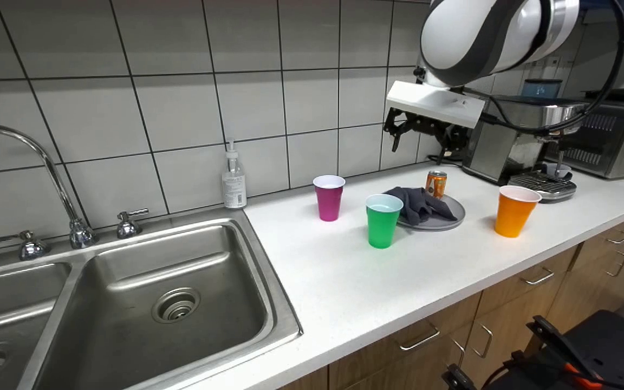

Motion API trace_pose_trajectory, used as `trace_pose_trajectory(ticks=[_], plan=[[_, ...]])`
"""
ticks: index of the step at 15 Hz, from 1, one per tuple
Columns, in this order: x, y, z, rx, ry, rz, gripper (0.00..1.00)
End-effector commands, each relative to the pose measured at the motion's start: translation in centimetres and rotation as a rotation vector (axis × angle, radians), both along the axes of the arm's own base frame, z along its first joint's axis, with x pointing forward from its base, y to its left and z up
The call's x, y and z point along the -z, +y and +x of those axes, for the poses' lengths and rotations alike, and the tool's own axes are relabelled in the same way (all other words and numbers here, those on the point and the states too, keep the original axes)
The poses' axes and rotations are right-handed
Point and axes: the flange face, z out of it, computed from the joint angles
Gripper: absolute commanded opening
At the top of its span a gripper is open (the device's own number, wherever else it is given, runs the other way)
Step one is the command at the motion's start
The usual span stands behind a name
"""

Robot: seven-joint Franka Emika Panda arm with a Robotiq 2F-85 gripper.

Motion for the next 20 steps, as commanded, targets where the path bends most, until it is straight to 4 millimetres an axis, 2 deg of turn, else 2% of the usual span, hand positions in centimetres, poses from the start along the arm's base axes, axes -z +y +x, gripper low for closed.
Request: trace_pose_trajectory(ticks=[1,10,20], plan=[[0.9,-2.0,2.0,0.068,-0.010,-0.007,1.00],[3.4,-4.9,5.4,0.167,0.000,-0.033,1.00],[7.9,-7.2,9.5,0.253,0.017,-0.025,1.00]])
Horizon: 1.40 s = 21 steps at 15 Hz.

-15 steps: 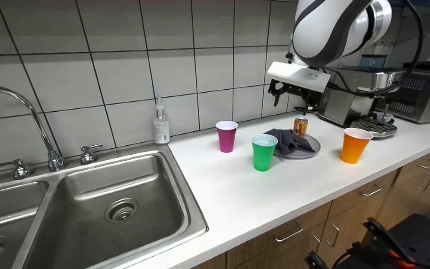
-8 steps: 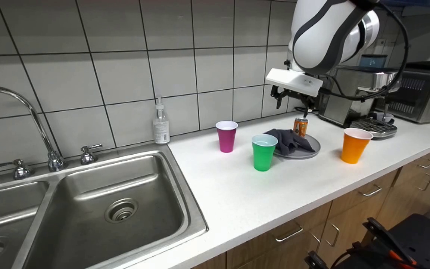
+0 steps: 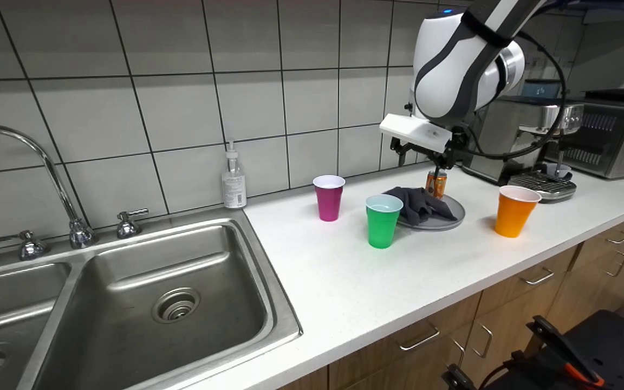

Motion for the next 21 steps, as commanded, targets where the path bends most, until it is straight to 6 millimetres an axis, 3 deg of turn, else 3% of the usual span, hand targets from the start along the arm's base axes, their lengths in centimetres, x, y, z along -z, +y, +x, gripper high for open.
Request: trace_pose_trajectory(ticks=[1,13,21], plan=[[1.4,-0.9,2.2,0.035,-0.008,-0.015,1.00],[6.8,-3.2,4.9,0.038,0.087,-0.031,1.00],[9.3,-4.9,6.0,0.020,0.135,-0.037,1.00]])
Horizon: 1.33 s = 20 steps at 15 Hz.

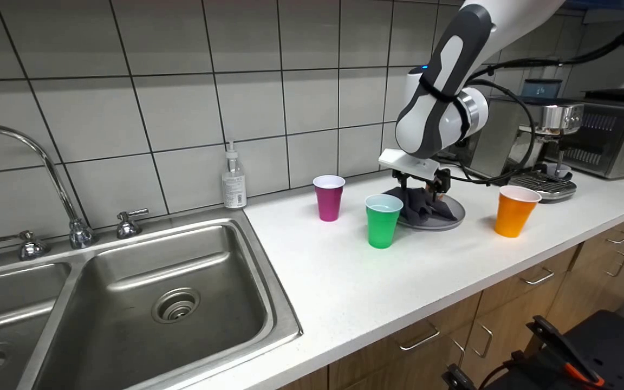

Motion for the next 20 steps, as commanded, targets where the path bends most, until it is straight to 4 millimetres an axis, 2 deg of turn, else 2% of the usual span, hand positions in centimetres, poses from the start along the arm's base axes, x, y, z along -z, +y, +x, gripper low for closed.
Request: trace_pose_trajectory(ticks=[1,7,14,19,20], plan=[[0.7,-0.6,1.4,-0.028,0.028,-0.011,1.00],[2.5,-0.9,2.7,-0.067,0.051,-0.006,1.00],[3.4,-1.8,4.3,-0.091,0.059,-0.001,1.00],[4.0,-2.3,4.7,-0.094,0.066,0.004,1.00],[4.1,-2.4,4.6,-0.093,0.065,0.001,0.75]])
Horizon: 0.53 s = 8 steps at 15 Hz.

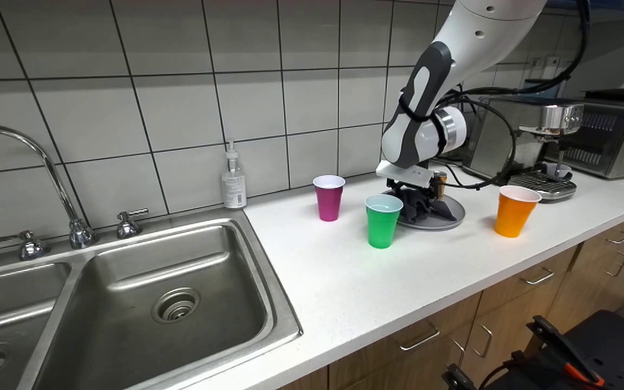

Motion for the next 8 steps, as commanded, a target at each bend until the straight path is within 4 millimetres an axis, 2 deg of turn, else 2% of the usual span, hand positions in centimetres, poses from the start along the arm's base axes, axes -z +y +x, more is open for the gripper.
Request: trace_pose_trajectory(ticks=[1,8], plan=[[0.14,-0.54,0.71,-0.011,0.020,-0.001,0.74],[-0.05,-0.65,0.60,-0.012,0.017,-0.002,0.18]])
